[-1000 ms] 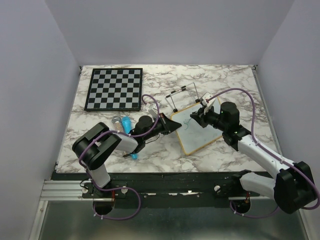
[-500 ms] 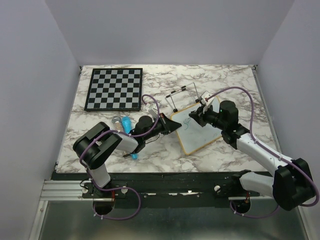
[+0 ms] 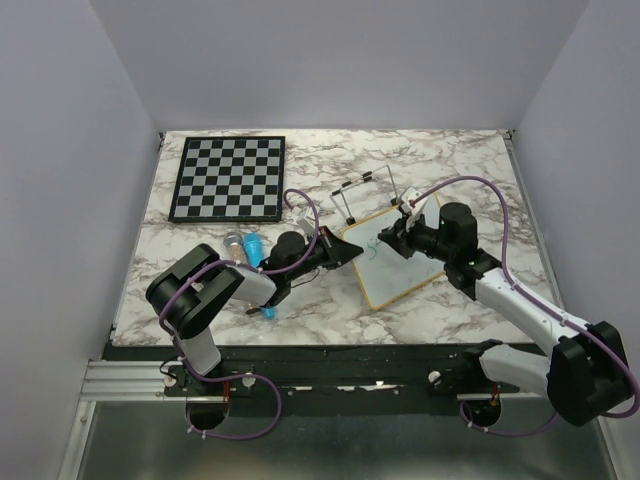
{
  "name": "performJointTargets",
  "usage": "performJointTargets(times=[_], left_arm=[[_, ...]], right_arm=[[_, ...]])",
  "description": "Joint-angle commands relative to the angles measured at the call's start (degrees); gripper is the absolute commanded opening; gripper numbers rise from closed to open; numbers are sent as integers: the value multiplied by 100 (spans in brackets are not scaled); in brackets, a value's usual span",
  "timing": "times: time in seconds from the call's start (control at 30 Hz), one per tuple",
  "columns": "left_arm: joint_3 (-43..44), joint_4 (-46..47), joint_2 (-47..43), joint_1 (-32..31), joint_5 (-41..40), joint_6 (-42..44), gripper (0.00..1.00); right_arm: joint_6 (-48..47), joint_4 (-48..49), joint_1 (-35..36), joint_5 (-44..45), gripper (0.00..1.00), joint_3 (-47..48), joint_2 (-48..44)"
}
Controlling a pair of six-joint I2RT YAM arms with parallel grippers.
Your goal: Write a sentence on the whiteboard
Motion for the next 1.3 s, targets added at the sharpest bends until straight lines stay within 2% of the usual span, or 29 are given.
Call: performJointTargets(times=[0.0,0.2,0.67,1.1,1.27], left_arm=[[-21,-191,23,23,-49,365,0],[-30,-165,40,23,-41,365,0],[-48,-121,40,32,-49,348,0],[-74,-130,-4,31,-23,383,0],[-118,-112,-4,31,-23,400,0]], right_arm=[[-172,-417,-15,-138,1,-145,-182],[-233,-593,-15,-121,1,-329,-261],[-207,-312,-67,548,1,92,-366],[-66,-250,-296,12,0,66,-577],[-84,-286,-542,-533,1,5,-665]])
